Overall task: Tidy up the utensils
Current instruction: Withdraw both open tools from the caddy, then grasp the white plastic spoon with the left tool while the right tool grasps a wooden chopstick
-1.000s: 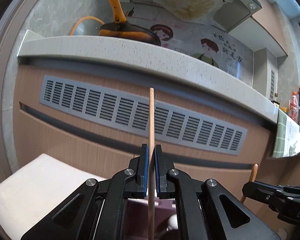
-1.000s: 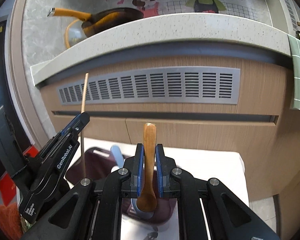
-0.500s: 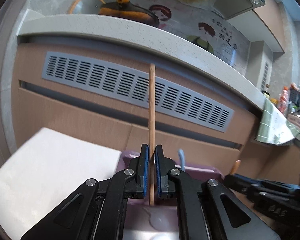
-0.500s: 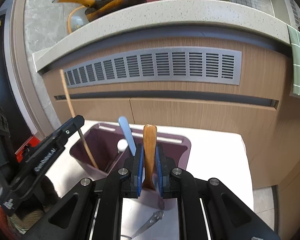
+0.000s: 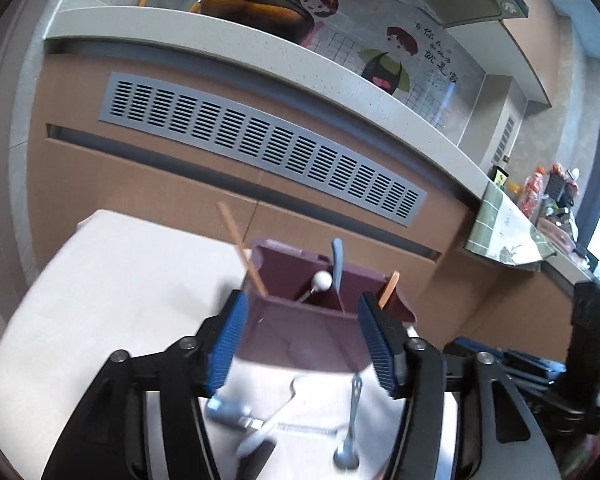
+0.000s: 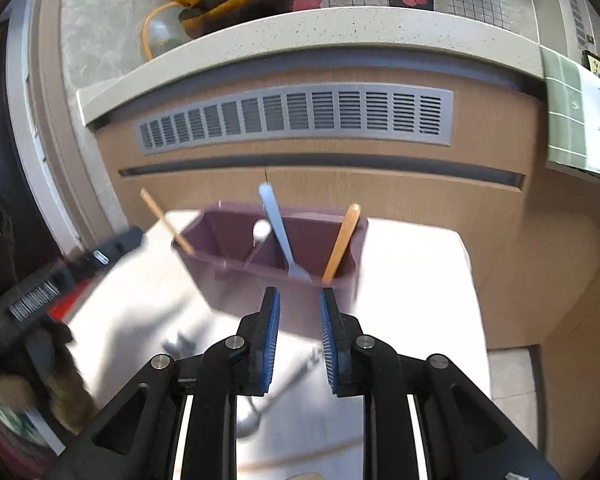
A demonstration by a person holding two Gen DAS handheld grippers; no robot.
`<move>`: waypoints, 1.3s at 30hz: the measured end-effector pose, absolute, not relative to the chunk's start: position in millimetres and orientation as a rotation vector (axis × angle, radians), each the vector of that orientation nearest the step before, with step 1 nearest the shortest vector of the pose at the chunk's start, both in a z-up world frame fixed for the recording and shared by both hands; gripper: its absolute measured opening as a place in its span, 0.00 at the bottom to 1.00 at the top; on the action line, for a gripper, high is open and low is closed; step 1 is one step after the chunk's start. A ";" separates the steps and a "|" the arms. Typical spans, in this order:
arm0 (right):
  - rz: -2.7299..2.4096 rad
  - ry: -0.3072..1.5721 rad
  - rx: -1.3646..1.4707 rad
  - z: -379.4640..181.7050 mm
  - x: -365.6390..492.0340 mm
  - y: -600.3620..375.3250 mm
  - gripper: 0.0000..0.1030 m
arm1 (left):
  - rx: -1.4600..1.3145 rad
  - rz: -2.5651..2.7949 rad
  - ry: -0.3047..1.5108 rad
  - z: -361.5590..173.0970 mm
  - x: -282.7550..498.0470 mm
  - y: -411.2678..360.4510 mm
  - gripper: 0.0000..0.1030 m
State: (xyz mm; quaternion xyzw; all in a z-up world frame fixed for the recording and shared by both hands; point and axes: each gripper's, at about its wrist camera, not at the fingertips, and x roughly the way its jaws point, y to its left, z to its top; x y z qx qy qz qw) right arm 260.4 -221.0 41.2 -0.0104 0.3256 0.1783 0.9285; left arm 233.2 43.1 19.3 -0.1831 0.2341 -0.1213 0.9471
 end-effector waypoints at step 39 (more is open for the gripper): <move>0.249 0.988 -0.078 -69.0 267.0 -189.8 0.30 | -0.376 -0.161 0.877 -64.0 195.5 83.8 0.80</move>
